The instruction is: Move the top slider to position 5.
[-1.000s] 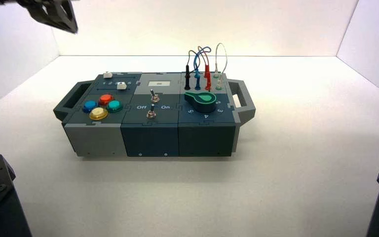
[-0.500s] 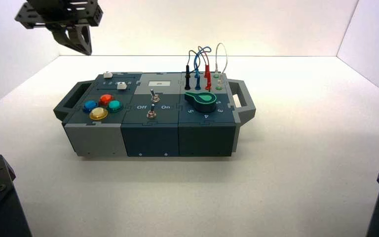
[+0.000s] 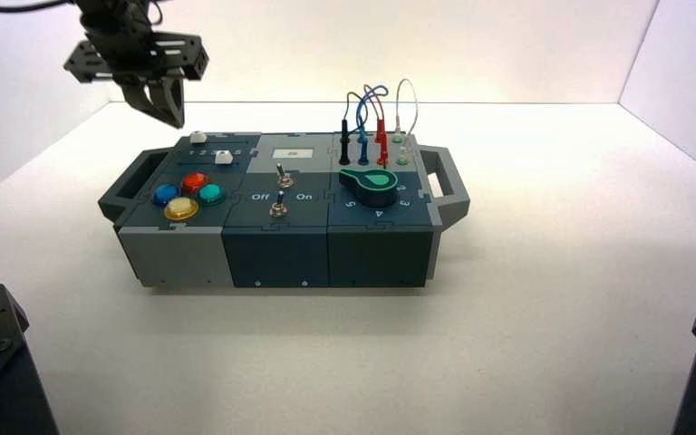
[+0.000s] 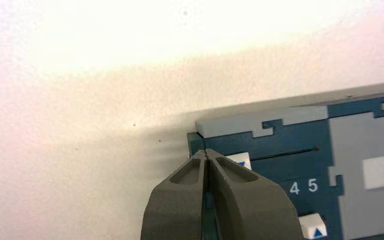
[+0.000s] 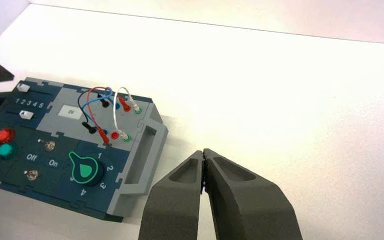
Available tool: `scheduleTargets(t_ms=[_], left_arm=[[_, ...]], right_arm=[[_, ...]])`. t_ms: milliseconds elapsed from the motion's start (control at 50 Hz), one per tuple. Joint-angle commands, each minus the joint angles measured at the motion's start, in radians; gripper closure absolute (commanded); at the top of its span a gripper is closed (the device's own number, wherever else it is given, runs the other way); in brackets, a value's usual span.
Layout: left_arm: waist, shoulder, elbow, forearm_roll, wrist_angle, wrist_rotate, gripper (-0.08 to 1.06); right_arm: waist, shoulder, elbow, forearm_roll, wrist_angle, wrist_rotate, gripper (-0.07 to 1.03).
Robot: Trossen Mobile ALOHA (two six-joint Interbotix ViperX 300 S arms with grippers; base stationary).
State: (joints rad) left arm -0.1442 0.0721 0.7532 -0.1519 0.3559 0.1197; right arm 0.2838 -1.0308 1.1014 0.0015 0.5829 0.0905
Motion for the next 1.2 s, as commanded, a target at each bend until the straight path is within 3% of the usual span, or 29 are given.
scheduleTargets(t_ms=[20, 1200], left_arm=[[-0.011, 0.006, -0.031, 0.002, -0.006, 0.009, 1.01], [-0.072, 0.034, -0.049, -0.002, 0.017, 0.009, 1.01]], right_arm=[[-0.005, 0.009, -0.018, 0.003, -0.008, 0.003, 0.98], [-0.005, 0.014, -0.021, 0.003, -0.011, 0.005, 0.98]])
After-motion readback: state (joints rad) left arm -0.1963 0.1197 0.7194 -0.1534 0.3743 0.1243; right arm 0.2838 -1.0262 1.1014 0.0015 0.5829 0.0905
